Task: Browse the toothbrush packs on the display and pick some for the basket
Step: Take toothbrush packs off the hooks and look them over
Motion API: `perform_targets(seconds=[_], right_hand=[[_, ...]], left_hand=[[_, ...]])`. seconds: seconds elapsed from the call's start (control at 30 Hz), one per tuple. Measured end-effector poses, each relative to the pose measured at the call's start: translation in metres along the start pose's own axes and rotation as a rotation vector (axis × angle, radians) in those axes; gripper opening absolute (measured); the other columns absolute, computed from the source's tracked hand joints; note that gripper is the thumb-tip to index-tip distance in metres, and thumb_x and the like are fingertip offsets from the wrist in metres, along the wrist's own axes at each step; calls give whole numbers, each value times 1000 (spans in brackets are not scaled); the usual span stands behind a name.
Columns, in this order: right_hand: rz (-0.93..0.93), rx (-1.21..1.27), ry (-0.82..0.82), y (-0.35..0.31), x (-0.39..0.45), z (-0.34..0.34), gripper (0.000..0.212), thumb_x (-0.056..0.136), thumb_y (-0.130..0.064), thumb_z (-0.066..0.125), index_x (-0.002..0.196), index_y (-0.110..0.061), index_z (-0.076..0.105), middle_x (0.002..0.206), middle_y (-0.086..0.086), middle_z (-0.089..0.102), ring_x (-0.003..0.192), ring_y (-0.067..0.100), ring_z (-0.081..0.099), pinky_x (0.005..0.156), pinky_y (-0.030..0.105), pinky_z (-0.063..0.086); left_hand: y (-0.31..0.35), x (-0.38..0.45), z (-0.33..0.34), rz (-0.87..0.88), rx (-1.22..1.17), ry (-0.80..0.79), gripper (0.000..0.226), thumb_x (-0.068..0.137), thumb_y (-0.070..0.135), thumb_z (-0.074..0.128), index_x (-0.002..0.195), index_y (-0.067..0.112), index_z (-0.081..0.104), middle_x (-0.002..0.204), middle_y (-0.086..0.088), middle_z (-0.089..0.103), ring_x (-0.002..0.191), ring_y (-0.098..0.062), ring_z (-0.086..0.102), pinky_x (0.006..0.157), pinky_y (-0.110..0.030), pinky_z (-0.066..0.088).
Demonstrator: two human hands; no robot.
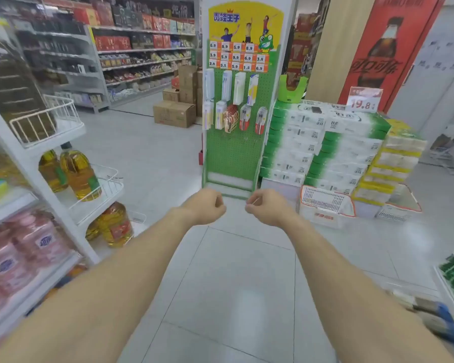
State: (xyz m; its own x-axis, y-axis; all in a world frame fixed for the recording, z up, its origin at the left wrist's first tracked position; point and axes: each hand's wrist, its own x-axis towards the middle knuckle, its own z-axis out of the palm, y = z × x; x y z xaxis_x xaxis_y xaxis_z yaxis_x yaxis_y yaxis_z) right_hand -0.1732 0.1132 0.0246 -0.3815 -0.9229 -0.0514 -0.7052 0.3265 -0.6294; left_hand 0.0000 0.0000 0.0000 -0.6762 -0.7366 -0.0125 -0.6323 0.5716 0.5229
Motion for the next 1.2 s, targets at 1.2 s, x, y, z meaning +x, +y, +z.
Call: perform_targets(seconds=[1.2], right_hand=[[394,97,-659,175,592,199,24,100,-32,55,118,-18,64,93,-10,64,78,4,61,60,9,39]], left_hand=[[-314,517,115,-494,-125,-652,20,96,40,50,100,25,63,103,8,67,96,-15,64,90,-35,54]])
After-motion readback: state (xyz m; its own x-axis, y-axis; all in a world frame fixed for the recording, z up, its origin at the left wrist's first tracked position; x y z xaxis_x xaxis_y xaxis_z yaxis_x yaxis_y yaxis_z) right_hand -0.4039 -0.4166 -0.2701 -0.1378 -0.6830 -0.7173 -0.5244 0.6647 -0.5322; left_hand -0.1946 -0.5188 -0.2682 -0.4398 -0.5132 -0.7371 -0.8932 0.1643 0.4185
